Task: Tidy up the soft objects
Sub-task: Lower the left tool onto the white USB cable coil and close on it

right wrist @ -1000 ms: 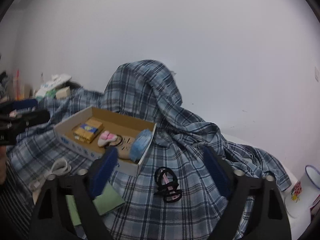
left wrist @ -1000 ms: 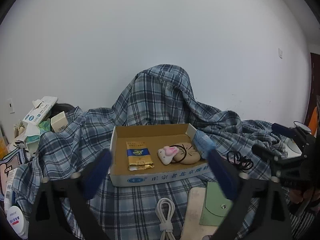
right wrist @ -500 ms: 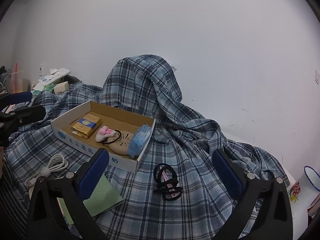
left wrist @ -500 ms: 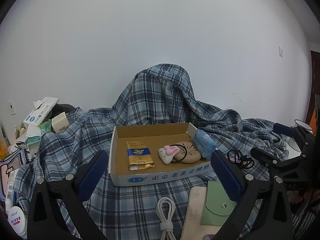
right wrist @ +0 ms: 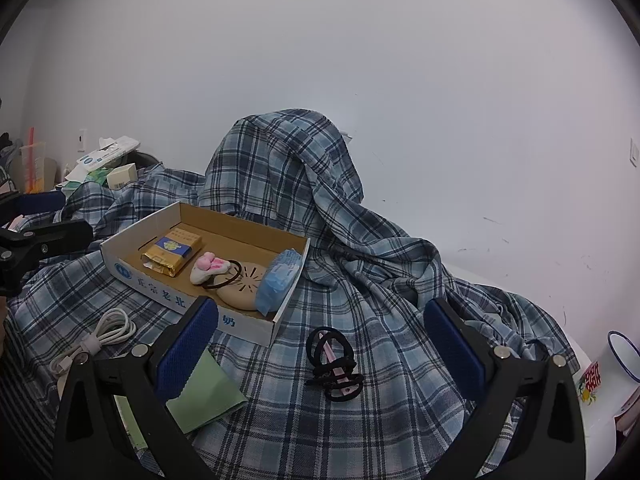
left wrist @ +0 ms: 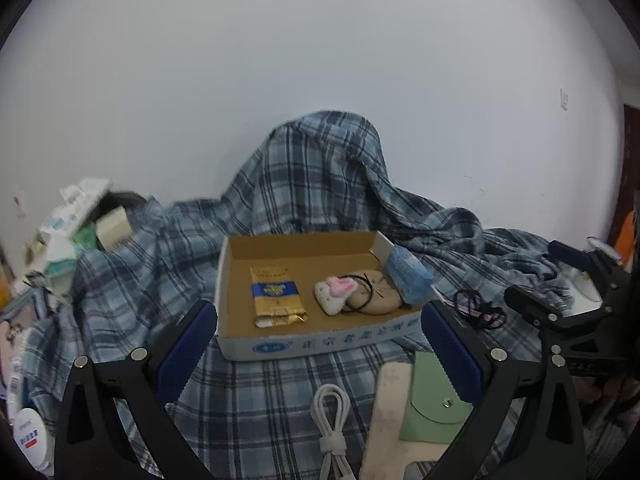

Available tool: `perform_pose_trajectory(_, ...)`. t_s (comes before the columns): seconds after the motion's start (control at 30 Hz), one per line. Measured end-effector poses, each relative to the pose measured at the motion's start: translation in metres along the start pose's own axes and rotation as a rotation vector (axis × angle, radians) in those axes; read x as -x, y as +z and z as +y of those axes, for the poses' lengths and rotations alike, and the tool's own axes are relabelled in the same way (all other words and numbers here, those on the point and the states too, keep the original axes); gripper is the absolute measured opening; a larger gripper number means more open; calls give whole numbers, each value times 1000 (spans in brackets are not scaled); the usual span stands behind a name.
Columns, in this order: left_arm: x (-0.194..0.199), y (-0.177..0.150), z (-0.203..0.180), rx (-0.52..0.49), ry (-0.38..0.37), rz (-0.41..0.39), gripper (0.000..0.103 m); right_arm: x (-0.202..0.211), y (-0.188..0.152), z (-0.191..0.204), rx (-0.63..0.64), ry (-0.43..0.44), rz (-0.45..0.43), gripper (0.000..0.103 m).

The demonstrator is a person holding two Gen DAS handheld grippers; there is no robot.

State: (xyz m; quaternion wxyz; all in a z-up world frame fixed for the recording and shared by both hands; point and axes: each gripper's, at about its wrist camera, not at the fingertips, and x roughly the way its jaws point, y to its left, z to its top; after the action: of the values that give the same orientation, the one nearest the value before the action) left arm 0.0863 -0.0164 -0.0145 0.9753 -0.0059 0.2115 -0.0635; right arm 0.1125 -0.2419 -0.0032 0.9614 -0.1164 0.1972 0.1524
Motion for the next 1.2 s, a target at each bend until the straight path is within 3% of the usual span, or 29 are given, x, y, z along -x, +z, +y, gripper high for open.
perform_pose_trajectory(0.1, -6, 4, 13, 74, -18, 94, 102, 0, 0, -2, -9, 0, 2, 102)
perform_pose_trajectory(0.3, -15, -4, 19, 124, -37, 298, 79, 3, 2, -4, -22, 0, -10, 102)
perform_pose_trajectory(0.43, -25, -18, 8, 108, -72, 415, 56, 4, 1, -5, -29, -5, -11, 102)
perform_pose_trajectory(0.57, -29, -28, 1, 57, -37, 411, 50, 3, 2, -6, -36, -9, -2, 102)
perform_pose_trajectory(0.8, -47, -43, 3, 59, -44, 493, 41, 3, 1, -7, -45, -15, 3, 102)
perform_pose_trajectory(1.03, -59, -51, 0, 40, -35, 559, 41, 1, 1, -12, -65, -22, 14, 102)
perform_pose_trajectory(1.2, -61, -54, -2, 29, -31, 570, 20, -1, 1, -16, -81, -25, 25, 102)
